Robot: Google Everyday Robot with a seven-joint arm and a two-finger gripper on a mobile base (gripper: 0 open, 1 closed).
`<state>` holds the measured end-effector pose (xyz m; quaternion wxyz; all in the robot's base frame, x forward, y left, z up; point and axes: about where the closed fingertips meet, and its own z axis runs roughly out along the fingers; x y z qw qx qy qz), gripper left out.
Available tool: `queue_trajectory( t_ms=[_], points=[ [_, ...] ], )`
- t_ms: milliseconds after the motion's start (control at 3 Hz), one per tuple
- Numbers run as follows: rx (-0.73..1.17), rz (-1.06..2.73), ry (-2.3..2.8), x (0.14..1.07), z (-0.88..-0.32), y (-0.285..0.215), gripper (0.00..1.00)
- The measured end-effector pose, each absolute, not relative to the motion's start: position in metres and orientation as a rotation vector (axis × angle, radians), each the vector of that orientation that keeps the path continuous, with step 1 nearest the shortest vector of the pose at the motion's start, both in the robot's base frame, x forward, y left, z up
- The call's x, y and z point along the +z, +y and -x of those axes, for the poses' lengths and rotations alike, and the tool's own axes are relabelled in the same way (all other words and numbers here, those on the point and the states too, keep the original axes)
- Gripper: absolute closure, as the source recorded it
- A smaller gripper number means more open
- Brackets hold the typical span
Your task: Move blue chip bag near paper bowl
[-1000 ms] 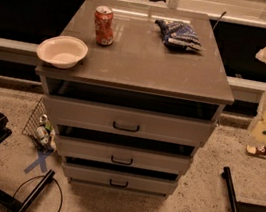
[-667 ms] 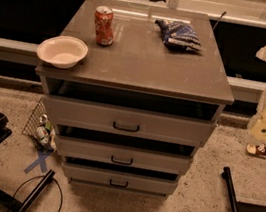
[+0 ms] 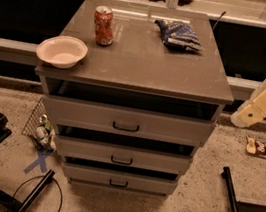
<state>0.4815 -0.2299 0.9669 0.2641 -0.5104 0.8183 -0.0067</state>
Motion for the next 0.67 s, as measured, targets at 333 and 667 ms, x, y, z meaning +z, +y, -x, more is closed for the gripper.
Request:
queue_trajectory(
  t_ms=[333, 667],
  points=[
    [-0.012, 1.102, 2.210, 0.964, -0.525, -0.240, 0.00],
    [-0.064, 0.777, 2.158, 0.978, -0.586, -0.261, 0.00]
  ],
)
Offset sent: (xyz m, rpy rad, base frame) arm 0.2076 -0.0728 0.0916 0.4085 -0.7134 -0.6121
